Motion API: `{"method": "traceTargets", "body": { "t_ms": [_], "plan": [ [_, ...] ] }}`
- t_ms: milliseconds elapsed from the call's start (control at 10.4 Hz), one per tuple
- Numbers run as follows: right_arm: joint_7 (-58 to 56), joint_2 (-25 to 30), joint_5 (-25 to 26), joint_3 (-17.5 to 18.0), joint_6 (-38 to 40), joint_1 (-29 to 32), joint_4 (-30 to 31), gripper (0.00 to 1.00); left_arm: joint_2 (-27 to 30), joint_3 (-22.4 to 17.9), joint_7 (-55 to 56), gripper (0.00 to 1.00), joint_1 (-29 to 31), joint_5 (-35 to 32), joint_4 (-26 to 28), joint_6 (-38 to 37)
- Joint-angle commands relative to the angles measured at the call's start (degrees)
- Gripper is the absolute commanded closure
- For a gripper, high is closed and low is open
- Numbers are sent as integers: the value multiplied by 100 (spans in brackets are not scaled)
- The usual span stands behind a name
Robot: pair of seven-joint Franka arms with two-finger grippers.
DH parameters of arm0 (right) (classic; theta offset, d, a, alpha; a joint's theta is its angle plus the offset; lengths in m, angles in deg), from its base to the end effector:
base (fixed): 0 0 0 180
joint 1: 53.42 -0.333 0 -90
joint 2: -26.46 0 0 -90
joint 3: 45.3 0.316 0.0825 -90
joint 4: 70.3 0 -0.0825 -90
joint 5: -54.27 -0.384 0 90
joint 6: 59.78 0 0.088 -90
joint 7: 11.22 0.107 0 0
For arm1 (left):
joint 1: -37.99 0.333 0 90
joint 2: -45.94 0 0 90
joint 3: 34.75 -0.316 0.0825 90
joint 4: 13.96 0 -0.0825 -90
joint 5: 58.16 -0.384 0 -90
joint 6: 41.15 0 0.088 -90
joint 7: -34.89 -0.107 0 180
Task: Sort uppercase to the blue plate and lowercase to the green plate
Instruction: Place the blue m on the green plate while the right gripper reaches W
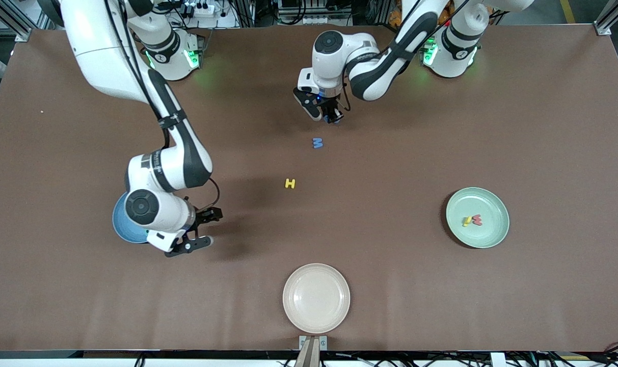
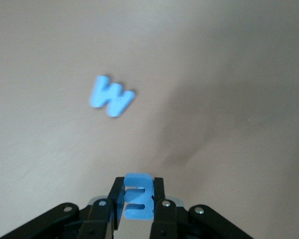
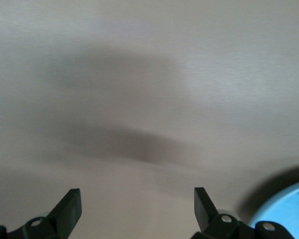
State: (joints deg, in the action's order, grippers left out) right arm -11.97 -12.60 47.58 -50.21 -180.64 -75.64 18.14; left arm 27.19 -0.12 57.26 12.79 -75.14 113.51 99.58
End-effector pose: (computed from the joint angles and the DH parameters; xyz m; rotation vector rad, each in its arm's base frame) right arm 0.6578 0.2195 0.2429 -3.0837 -0.4120 0.1827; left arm 0.2721 -0.4721 0.2487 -2.8416 1.3105 0.0226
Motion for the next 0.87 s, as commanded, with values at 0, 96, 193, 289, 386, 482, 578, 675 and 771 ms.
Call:
{"method": "traceTargets", "body": {
  "t_ms": [0,96,193,289,386,482,578,675,771],
  "plan": [
    [652,65,-105,-37,-34,-395,7,0,810,26,-257,100,426,694,-142,-859],
    [1003,74,-105,-37,-34,-649,7,0,942,17,-442,100,794,783,-309,-1203],
    [1398,56,-105,-37,-113,-965,15,0,1004,-114,-487,100,1154,871,-519,-1467],
    [1803,56,-114,-37,-296,-1273,59,0,996,-559,-505,100,1262,881,-747,-1670],
    [2172,48,-114,-37,-341,-1554,68,0,970,-1137,-584,100,1255,889,-906,-1715],
    [2498,48,-105,-37,-342,-1801,60,0,935,-1578,-758,100,1272,898,-1030,-1716],
    [2858,48,-114,-37,-342,-2064,59,0,883,-2053,-1004,100,1272,959,-1144,-1716],
    [3148,48,-114,-29,-351,-2319,77,0,725,-2536,-1398,100,1272,1108,-1258,-1716],
    [3386,48,-114,-28,-385,-2548,190,0,532,-2941,-1811,100,1272,1196,-1259,-1681]
  ]
}}
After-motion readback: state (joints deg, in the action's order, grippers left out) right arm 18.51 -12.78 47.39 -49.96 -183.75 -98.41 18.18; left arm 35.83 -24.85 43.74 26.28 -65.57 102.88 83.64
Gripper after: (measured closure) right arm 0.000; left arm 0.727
